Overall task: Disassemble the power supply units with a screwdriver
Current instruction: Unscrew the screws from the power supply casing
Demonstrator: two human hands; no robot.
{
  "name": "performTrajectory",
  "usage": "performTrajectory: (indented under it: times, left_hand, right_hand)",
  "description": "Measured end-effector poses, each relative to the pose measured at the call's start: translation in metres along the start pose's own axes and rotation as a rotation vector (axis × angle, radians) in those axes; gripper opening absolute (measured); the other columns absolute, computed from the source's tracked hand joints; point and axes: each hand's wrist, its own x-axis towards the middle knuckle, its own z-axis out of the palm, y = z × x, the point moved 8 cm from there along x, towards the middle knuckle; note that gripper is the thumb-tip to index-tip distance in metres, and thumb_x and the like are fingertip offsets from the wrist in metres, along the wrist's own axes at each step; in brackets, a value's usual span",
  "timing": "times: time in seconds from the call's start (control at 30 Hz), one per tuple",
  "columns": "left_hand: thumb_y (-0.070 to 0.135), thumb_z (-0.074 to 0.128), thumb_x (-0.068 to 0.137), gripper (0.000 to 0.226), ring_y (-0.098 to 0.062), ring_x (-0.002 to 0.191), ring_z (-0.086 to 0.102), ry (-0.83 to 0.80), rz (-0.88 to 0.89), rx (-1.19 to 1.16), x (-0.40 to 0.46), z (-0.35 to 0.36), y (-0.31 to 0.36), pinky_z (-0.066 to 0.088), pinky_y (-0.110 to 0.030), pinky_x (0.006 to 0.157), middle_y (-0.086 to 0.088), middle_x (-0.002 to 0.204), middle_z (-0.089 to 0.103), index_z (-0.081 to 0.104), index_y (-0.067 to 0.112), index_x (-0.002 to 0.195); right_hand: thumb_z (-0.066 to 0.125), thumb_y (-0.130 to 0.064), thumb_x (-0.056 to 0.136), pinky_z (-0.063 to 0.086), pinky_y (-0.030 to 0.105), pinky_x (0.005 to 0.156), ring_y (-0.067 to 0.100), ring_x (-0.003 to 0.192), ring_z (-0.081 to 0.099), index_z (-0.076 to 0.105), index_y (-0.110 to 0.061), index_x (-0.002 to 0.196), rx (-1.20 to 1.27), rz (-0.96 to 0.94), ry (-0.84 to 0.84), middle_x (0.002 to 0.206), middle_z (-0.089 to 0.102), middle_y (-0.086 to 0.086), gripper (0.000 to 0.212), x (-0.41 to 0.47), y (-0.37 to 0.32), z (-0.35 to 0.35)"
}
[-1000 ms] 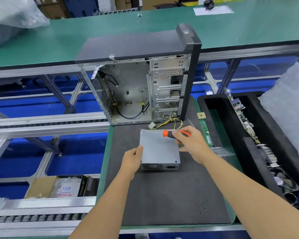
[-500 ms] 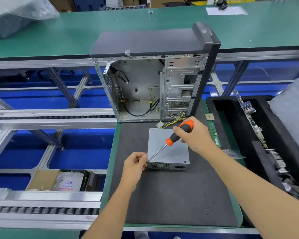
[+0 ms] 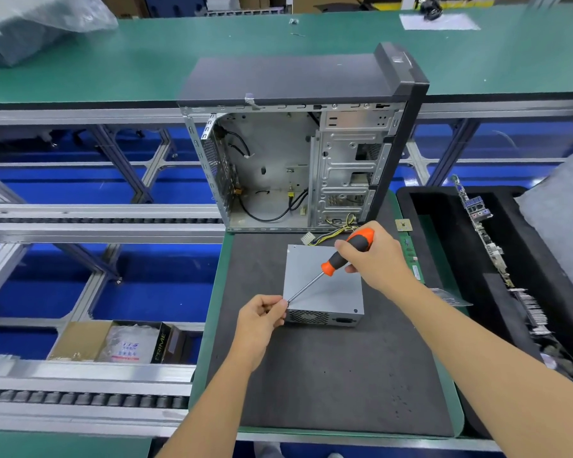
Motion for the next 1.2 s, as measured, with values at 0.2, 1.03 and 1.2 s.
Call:
performTrajectory:
  times: [0.2,1.03,1.2]
  left_hand:
    - [0.011,0.073,0.090,0.011,-0.011,0.073,0.066,0.013,-0.027,-0.033,0.000,0.000,-0.001,0.054,-0.021,0.071,-0.004,0.079,0.072,0.072,0.008,0.101]
    - [0.011,0.072,0.091,0.012,-0.015,0.079,0.069,0.042,-0.049,-0.070,-0.005,0.001,-0.002,0.056,-0.024,0.075,-0.006,0.086,0.074,0.072,0.009,0.103]
    - [0.011,0.072,0.091,0.012,-0.015,0.078,0.070,0.050,-0.048,-0.068,-0.005,0.000,-0.003,0.056,-0.022,0.074,-0.006,0.085,0.075,0.072,0.010,0.102]
  right_hand:
    - [0.075,-0.035,0.083,0.041,0.013,0.041,0.008,0.056,0.070,0.051,-0.022,0.093,-0.038,-0.064,-0.052,0.080,0.068,0.002,0.028,0.003,-0.021,0.006]
    - [0.073,-0.036,0.086,0.048,0.018,0.045,0.014,0.054,0.071,0.047,-0.016,0.094,-0.027,-0.081,-0.066,0.083,0.065,0.006,0.034,0.004,-0.026,0.012]
    - [0.075,-0.038,0.084,0.052,0.023,0.051,0.013,0.056,0.071,0.047,-0.017,0.095,-0.035,-0.092,-0.098,0.084,0.067,0.005,0.036,0.003,-0.032,0.014]
